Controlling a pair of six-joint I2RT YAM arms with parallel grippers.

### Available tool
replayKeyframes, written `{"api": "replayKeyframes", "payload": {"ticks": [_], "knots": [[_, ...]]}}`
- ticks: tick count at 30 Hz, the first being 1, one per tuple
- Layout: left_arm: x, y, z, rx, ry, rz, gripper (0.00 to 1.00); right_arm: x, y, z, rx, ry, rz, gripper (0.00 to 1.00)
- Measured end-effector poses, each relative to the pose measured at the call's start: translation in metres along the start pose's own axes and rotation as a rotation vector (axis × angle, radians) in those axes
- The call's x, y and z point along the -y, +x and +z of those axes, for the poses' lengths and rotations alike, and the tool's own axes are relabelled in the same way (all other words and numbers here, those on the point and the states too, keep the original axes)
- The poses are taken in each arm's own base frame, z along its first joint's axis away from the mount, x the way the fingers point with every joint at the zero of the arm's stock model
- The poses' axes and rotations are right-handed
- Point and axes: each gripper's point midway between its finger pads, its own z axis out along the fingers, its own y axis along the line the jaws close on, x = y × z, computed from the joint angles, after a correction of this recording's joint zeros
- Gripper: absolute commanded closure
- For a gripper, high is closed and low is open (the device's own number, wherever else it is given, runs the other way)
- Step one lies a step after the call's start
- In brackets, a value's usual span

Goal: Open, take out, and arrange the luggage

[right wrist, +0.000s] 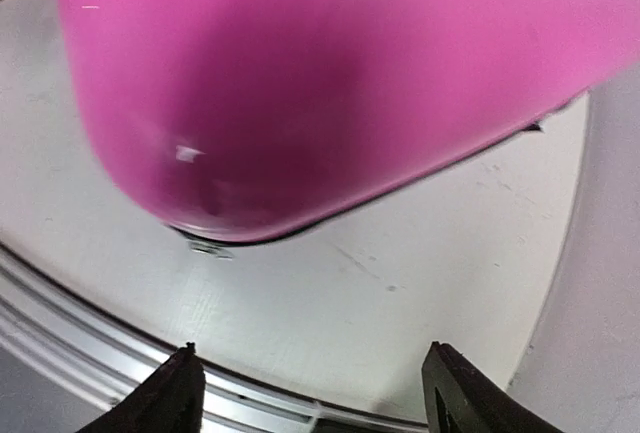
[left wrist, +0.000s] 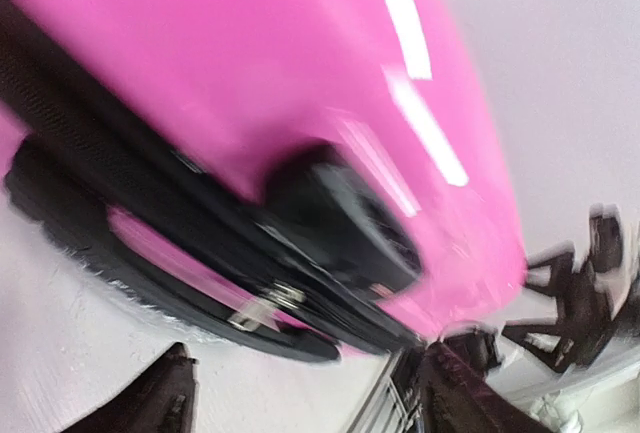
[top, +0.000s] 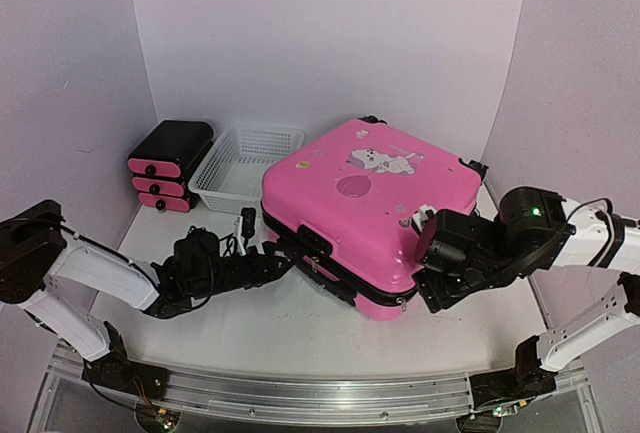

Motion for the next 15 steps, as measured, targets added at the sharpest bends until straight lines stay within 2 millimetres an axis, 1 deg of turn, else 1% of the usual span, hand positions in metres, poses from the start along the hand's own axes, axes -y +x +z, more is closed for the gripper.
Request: {"api": "replayKeyframes", "payload": {"ticks": [2, 3, 6, 8, 11, 15], "knots": [[0.017, 0.003, -0.01, -0.022, 0.056, 0.074, 0.13, -0.025, -0.016, -0.009, 0.025, -0.093, -0.042, 0.16], [0.021, 0.003, -0.012, -0.028, 0.066, 0.106, 0.15, -0.038, -0.025, -0.014, 0.04, -0.139, -0.062, 0.15], [0.03, 0.009, -0.018, -0.054, 0.076, 0.214, 0.26, -0.072, -0.054, -0.027, 0.087, -0.234, -0.109, 0.11], [0.03, 0.014, -0.017, -0.075, 0.064, 0.286, 0.35, -0.087, -0.069, -0.031, 0.117, -0.262, -0.136, 0.11], [0.03, 0.018, -0.011, -0.096, 0.044, 0.352, 0.4, -0.1, -0.082, -0.03, 0.139, -0.27, -0.163, 0.1], [0.024, 0.023, 0.003, -0.125, 0.015, 0.408, 0.47, -0.105, -0.086, -0.025, 0.147, -0.261, -0.188, 0.1]]}}
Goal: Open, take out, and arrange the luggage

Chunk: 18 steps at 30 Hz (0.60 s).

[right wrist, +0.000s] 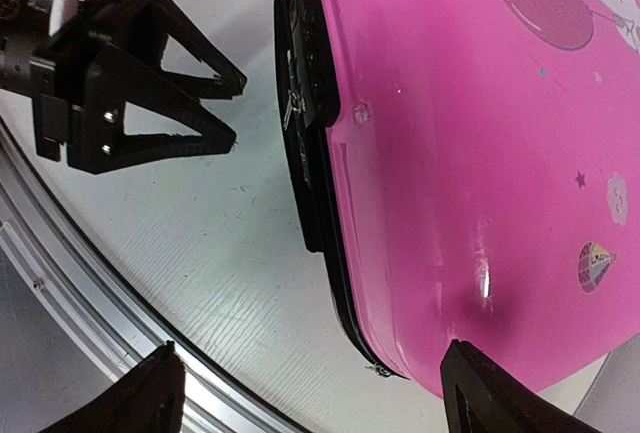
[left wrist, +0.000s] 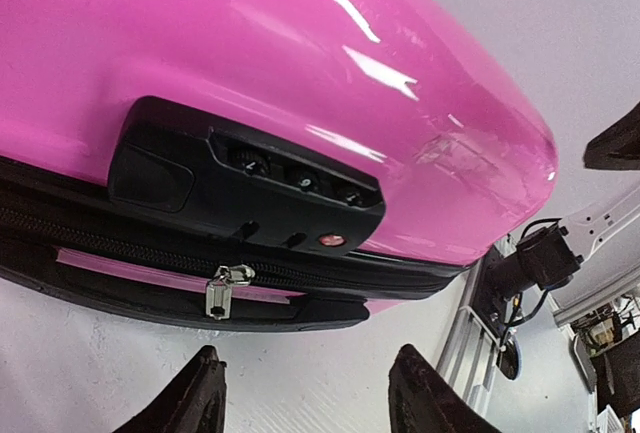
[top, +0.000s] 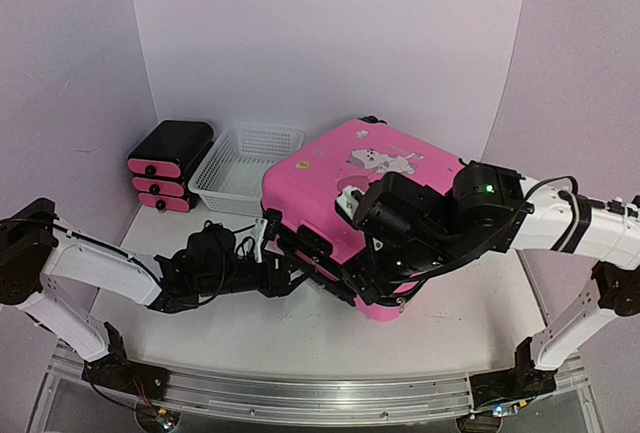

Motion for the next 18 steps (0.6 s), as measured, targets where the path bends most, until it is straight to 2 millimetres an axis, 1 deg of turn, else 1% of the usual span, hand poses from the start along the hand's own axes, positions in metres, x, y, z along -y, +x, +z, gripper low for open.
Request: {"api": "replayKeyframes", "payload": {"ticks": [3, 6, 10, 15, 18], "knots": [[-0.006, 0.009, 0.013, -0.04, -0.017, 0.024, 0.52, 0.002, -0.002, -0.001, 0.017, 0.005, 0.004, 0.09], [-0.01, 0.013, 0.021, -0.06, -0.029, 0.031, 0.55, 0.007, 0.003, -0.002, 0.025, 0.014, 0.011, 0.09], [-0.014, 0.011, 0.03, -0.072, -0.023, 0.017, 0.55, 0.016, 0.012, -0.009, 0.038, 0.013, 0.027, 0.09], [-0.029, 0.005, 0.038, -0.092, -0.019, -0.009, 0.54, 0.021, 0.011, -0.02, 0.071, 0.001, 0.056, 0.09], [-0.03, 0.001, 0.041, -0.093, -0.007, -0.012, 0.54, 0.021, 0.01, -0.021, 0.076, 0.001, 0.062, 0.09]]}}
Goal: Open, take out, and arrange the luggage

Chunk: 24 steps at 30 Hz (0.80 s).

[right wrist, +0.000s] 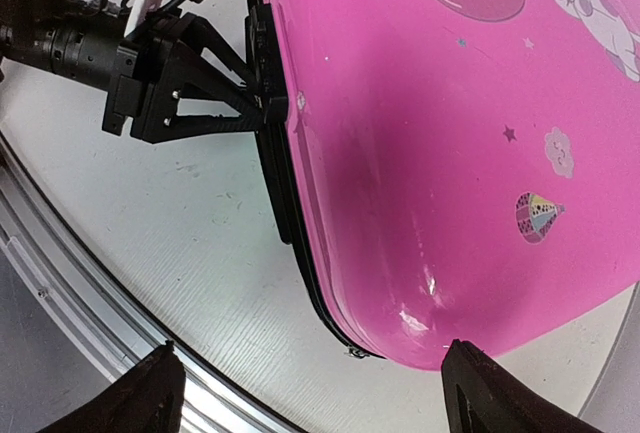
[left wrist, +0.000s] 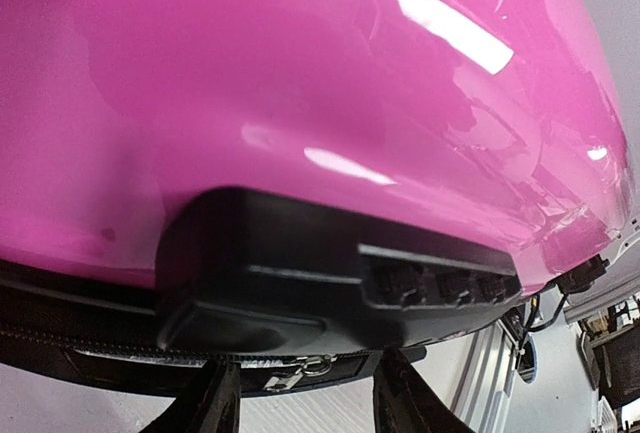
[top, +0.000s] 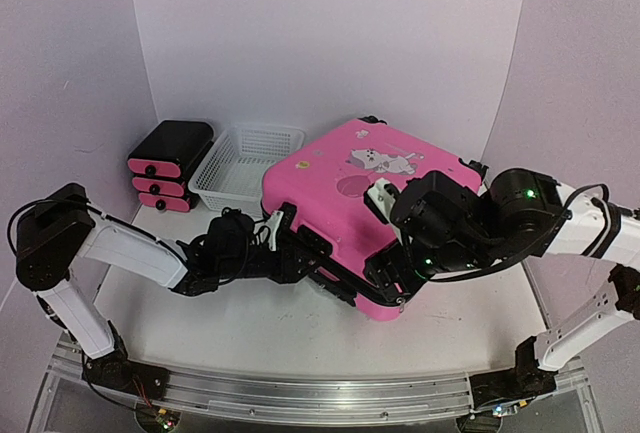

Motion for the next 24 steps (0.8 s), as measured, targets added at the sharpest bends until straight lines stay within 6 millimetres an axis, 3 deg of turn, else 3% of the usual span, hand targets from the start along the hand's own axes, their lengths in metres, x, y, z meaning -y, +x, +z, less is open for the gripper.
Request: {"api": "replayKeyframes", "payload": {"ticks": [15, 24], "knots": [[0.011, 0.006, 0.01, -0.054, 0.083, -0.001, 0.79, -0.001, 0.0, 0.001, 0.0, -0.002, 0.004, 0.09], [0.01, 0.006, 0.012, -0.043, 0.088, 0.001, 0.84, -0.001, 0.0, 0.001, -0.001, -0.004, 0.004, 0.09]]}}
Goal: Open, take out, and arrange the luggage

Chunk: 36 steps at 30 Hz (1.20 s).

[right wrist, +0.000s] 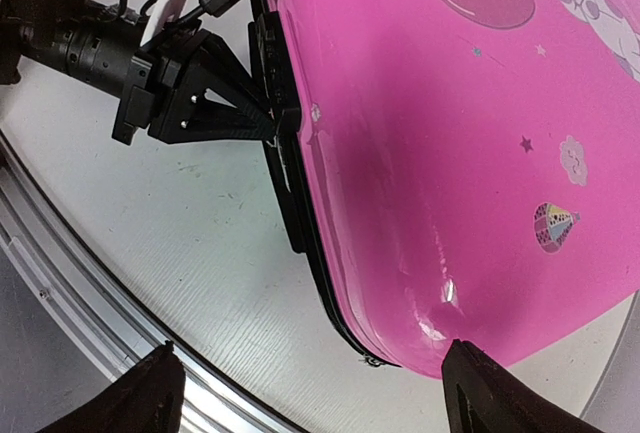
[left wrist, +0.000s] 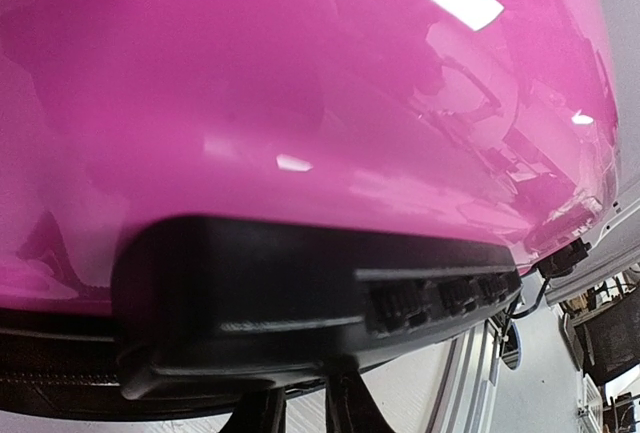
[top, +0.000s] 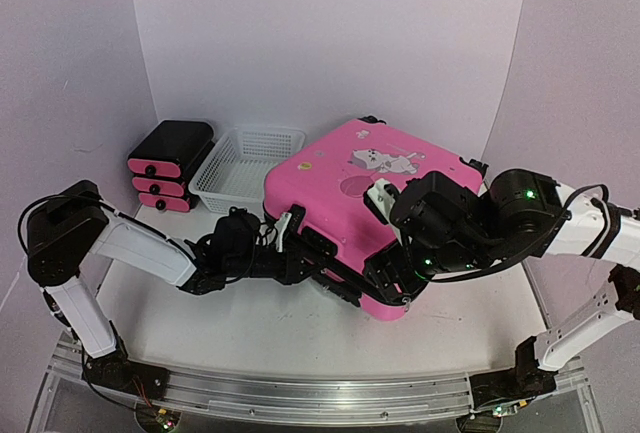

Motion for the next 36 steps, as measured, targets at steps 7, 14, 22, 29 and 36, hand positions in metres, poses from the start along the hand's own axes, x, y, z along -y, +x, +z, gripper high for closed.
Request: {"api": "replayKeyframes", "payload": {"ticks": [7, 14, 22, 29, 36], "knots": [[0.001, 0.0, 0.003, 0.01, 0.009, -0.006, 0.87, 0.0, 0.0, 0.0, 0.0, 0.0, 0.001, 0.09], [-0.001, 0.0, 0.006, 0.031, -0.022, -0.021, 1.0, 0.0, 0.0, 0.0, -0.001, -0.001, 0.0, 0.09], [-0.008, 0.004, 0.005, 0.024, -0.083, -0.007, 1.0, -0.018, 0.007, 0.014, -0.063, -0.044, -0.096, 0.21], [-0.014, 0.001, -0.009, 0.003, -0.166, 0.057, 1.0, -0.071, 0.022, 0.051, -0.085, -0.171, -0.401, 0.41], [-0.029, -0.007, -0.024, 0.006, -0.284, 0.141, 1.0, -0.078, 0.022, 0.103, 0.011, -0.13, -0.519, 0.49]]}}
